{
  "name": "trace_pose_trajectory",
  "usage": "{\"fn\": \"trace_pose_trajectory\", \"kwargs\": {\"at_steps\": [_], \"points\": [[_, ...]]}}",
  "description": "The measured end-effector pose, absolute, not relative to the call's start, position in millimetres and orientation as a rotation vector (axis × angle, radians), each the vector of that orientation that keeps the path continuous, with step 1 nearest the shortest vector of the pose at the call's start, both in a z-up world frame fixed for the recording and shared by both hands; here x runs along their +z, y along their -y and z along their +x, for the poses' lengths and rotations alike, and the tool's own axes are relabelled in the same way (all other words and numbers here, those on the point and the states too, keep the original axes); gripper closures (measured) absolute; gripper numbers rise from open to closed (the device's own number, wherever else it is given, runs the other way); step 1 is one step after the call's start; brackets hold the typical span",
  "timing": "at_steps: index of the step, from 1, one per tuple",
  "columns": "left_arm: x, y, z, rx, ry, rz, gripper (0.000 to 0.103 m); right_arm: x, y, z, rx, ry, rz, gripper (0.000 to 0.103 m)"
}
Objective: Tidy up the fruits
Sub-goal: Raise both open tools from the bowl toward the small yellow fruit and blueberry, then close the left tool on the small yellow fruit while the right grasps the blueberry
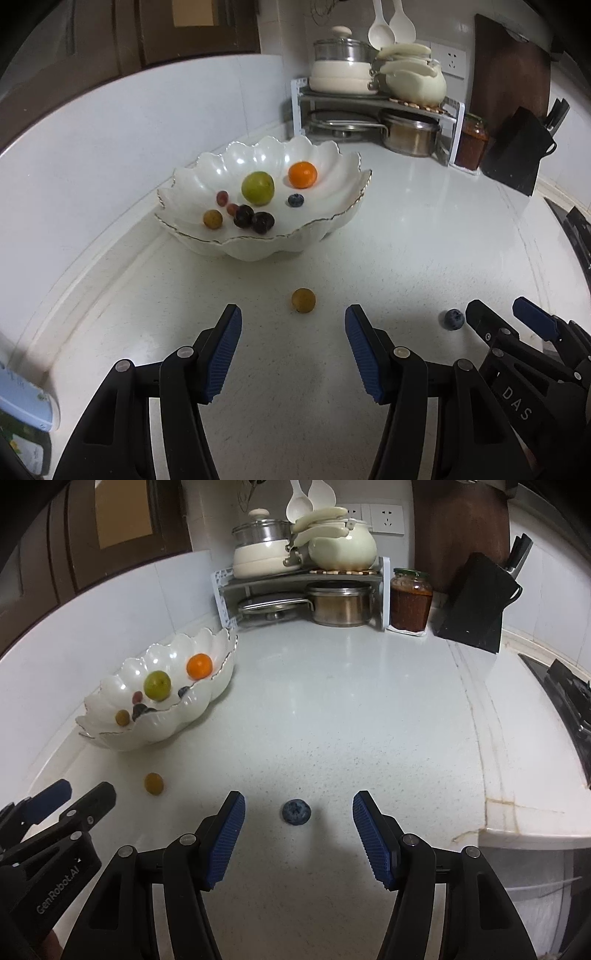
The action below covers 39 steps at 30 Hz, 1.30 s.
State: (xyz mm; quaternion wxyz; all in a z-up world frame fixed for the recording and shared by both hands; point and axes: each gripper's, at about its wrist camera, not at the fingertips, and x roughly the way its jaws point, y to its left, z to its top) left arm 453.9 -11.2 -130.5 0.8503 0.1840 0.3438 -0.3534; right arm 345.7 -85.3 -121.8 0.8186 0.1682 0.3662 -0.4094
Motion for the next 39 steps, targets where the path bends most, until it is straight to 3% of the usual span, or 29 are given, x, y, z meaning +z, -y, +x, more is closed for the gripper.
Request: {"fn": "trace_pose_trajectory", "kwargs": {"at_steps": [13,23,39], "points": [[-165.9,40.6,473.9,-0.790,-0.771,0.428,0.051,-147.3,101.3,354.4,-0.911,-0.837,0.396,0.043],[-181.6,54.0,488.0,-0.798,-0.814,0.431,0.053,-158.2,108.0,362.8,-0.892,-0.890,0.415,0.059],[-190.0,59.5,497.4,-0.790,-0.846,0.427,0.080,-169.4,109.0,370.4,-0.864,-0.916,0.400,0.079]]}}
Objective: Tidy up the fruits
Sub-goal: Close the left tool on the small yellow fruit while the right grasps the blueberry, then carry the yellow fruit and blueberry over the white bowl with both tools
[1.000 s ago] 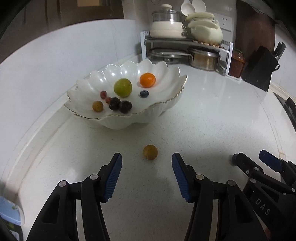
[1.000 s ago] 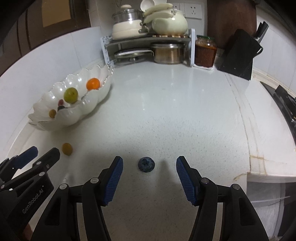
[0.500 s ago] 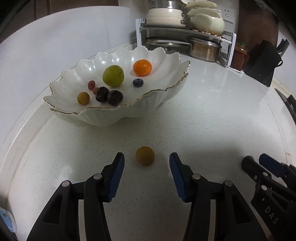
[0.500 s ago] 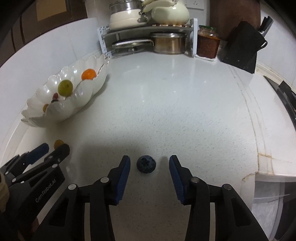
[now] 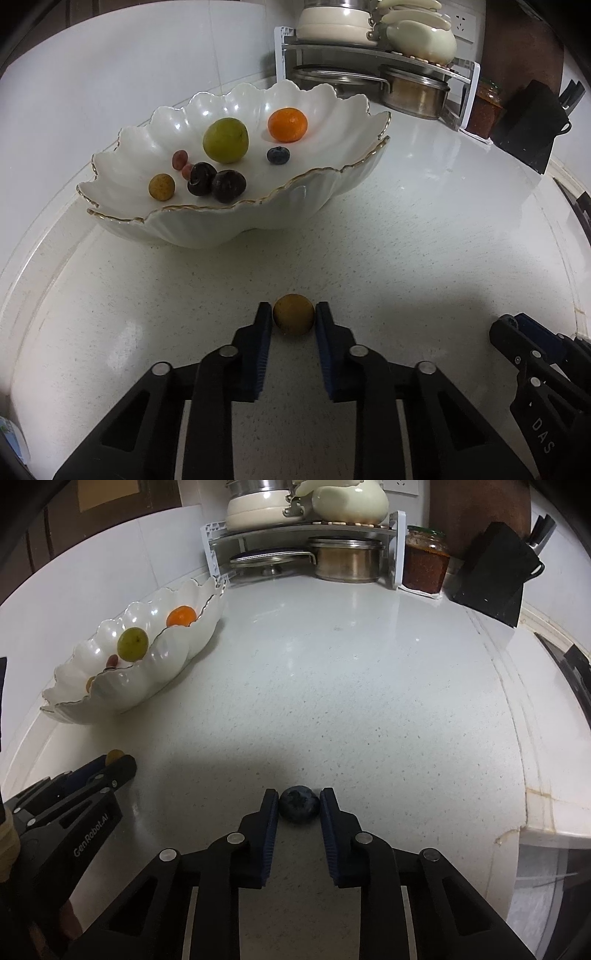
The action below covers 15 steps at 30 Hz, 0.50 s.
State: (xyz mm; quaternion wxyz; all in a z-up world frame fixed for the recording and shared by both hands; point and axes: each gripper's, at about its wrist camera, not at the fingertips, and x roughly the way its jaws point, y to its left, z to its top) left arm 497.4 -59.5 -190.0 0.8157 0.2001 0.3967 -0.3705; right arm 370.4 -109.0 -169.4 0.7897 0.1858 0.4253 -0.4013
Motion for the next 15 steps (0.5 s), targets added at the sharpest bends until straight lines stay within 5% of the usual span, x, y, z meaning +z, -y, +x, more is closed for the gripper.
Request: {"fn": "trace_pose_trajectory", "kwargs": {"at_steps": [15], "points": [[-164.1,42.6,474.1,-0.749,-0.814,0.398,0.080,-158.4,107.1,368.7,-0.747,-0.891,0.413,0.079]]}}
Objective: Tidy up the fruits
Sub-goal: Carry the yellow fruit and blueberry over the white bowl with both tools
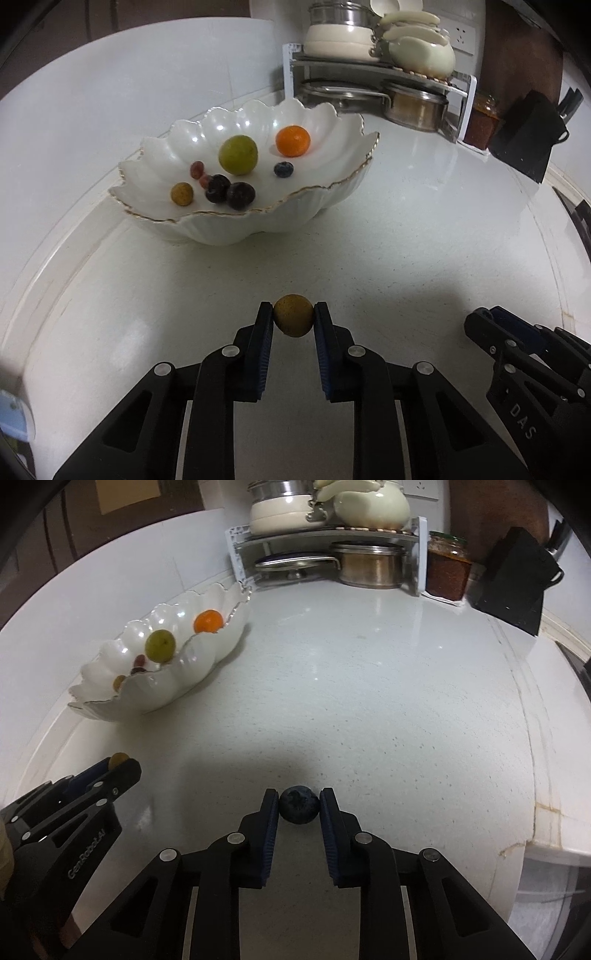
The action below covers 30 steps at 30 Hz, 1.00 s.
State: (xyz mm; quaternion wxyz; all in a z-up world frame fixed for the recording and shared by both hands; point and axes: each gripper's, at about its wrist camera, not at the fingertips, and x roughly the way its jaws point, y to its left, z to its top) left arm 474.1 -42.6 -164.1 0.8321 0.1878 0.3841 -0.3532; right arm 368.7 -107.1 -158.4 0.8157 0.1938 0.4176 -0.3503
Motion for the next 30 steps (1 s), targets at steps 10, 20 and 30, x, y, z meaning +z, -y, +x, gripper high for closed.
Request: {"fn": "trace_pose_trajectory", "kwargs": {"at_steps": [10,20,30], "points": [[-131.9,21.1,455.2,-0.659,-0.792,0.277,0.080,-130.1,101.1,371.3,-0.603,-0.851,0.341,0.079],[-93.5,0.3,440.1,-0.515,-0.726,0.172,0.080,-90.0,94.3,377.9,-0.485,-0.761,0.254,0.079],[-65.6,-7.0,418.3,-0.414,-0.673,0.115,0.080,-50.6,95.3,373.8,-0.381,-0.674,0.156,0.079]]}}
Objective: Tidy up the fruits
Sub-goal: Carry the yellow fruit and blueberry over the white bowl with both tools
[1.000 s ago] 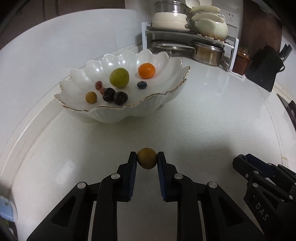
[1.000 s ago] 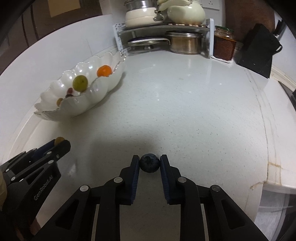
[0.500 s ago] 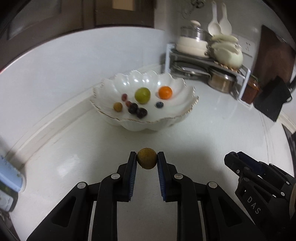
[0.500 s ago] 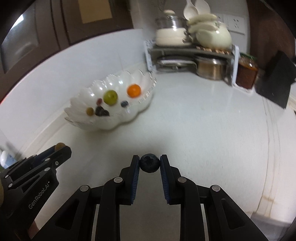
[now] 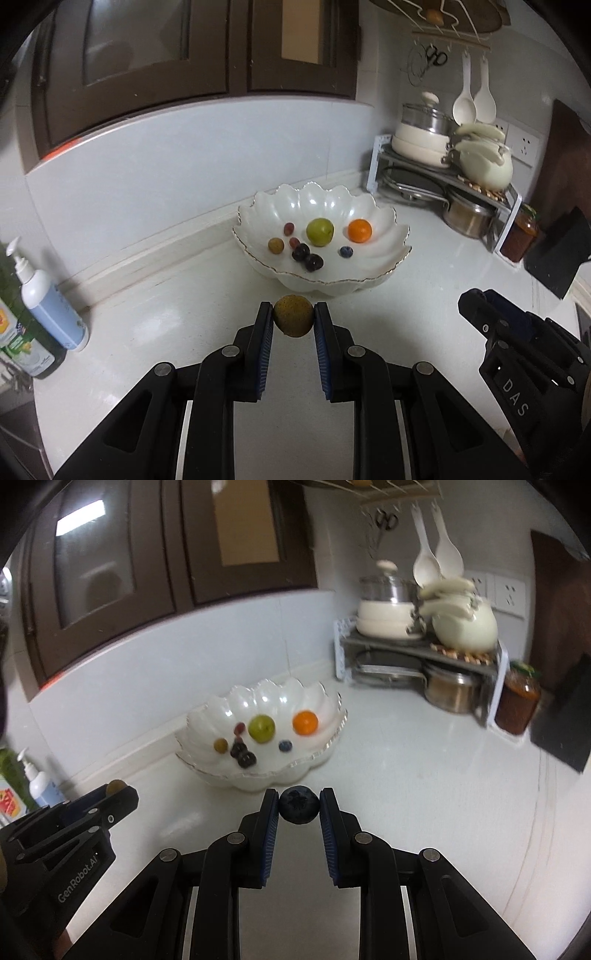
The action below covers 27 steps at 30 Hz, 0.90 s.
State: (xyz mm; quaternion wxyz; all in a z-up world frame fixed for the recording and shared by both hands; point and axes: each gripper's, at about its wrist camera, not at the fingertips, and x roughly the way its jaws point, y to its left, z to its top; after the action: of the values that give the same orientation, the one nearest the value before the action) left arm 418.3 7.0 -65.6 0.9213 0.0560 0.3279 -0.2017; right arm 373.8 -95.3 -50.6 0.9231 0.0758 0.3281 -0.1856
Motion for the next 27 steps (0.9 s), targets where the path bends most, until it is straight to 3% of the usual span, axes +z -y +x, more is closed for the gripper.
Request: {"fn": "trace_pose_trajectory", "kwargs": {"at_steps": [27], "points": [[-10.1,37.7,385.0,-0.229,-0.571,0.018,0.080,8.5,145.6,376.4,-0.149,-0.574,0.054,0.079]]}}
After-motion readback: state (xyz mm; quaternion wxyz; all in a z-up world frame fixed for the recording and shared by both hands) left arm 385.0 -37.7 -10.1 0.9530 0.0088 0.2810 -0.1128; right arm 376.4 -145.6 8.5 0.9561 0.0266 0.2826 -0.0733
